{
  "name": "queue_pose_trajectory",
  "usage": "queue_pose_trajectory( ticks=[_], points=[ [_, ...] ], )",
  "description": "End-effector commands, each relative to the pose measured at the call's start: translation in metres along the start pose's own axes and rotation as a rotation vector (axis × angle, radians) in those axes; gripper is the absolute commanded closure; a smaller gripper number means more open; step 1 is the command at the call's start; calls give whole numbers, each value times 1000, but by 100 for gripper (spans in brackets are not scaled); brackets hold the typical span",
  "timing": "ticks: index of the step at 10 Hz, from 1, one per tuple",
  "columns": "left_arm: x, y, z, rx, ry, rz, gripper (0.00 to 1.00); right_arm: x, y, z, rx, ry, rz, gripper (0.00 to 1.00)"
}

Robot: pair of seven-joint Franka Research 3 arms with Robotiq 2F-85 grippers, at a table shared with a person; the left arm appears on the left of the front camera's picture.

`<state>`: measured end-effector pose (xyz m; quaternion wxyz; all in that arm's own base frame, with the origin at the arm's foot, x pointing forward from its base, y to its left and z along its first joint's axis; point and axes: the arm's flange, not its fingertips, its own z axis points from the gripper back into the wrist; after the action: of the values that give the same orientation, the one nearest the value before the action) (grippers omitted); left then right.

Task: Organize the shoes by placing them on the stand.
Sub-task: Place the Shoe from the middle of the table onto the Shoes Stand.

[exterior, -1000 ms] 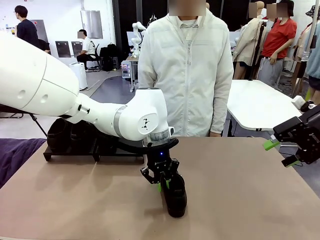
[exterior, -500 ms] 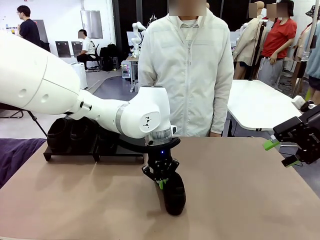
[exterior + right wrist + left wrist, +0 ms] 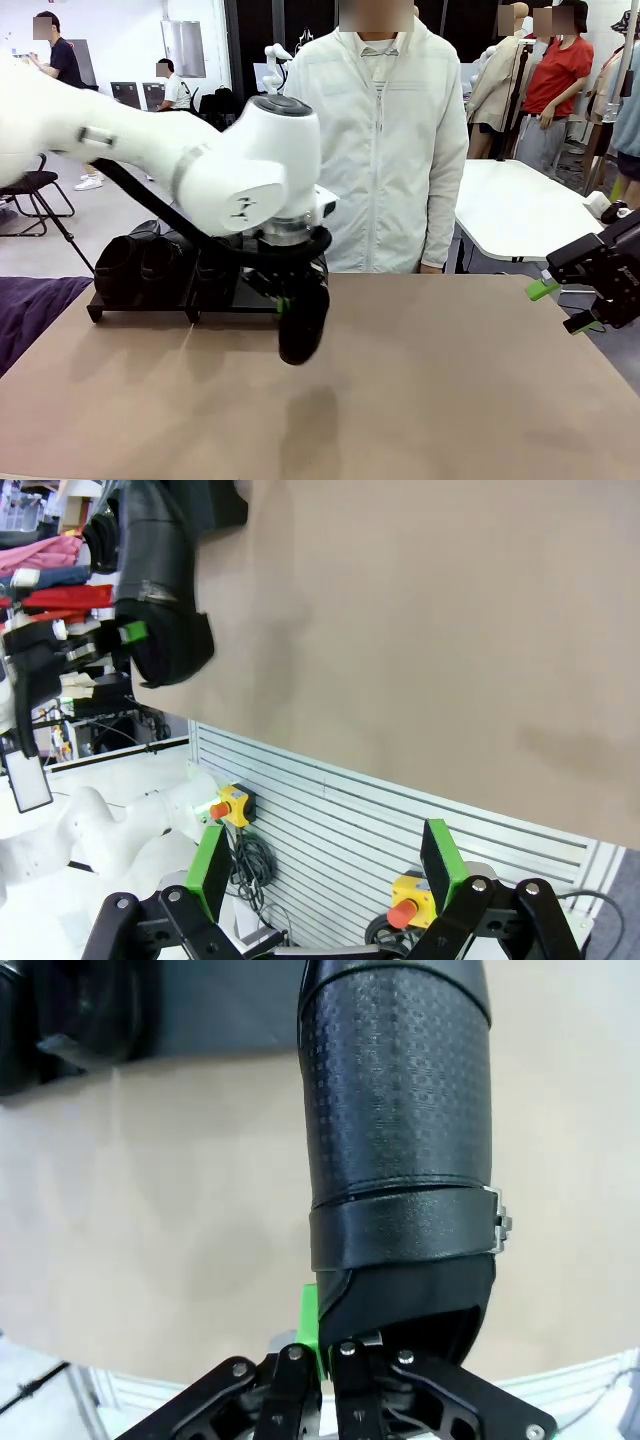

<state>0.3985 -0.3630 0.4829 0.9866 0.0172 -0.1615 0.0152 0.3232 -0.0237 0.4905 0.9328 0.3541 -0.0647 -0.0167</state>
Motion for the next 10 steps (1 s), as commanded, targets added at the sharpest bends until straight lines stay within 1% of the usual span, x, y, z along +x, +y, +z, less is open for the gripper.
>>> queue_pose_trajectory(
  ticks=[1,2,3,4,8,9,10],
  points=[
    [-16,39,-3,-22,-95,-20,100,1,1,2,9,3,11,0],
    [-19,60,2,-45,-127,42,100,1,1,2,9,3,11,0],
    [-21,77,7,-103,-170,191,100,1,1,2,9,3,11,0],
    [-8,38,6,-11,-86,10,100,1,1,2,9,3,11,0],
    [-8,38,6,-11,-86,10,100,1,1,2,9,3,11,0],
    [-19,39,-2,-13,-82,21,100,1,1,2,9,3,11,0],
    [7,51,0,-38,-81,58,100,1,1,2,9,3,11,0]
  ],
)
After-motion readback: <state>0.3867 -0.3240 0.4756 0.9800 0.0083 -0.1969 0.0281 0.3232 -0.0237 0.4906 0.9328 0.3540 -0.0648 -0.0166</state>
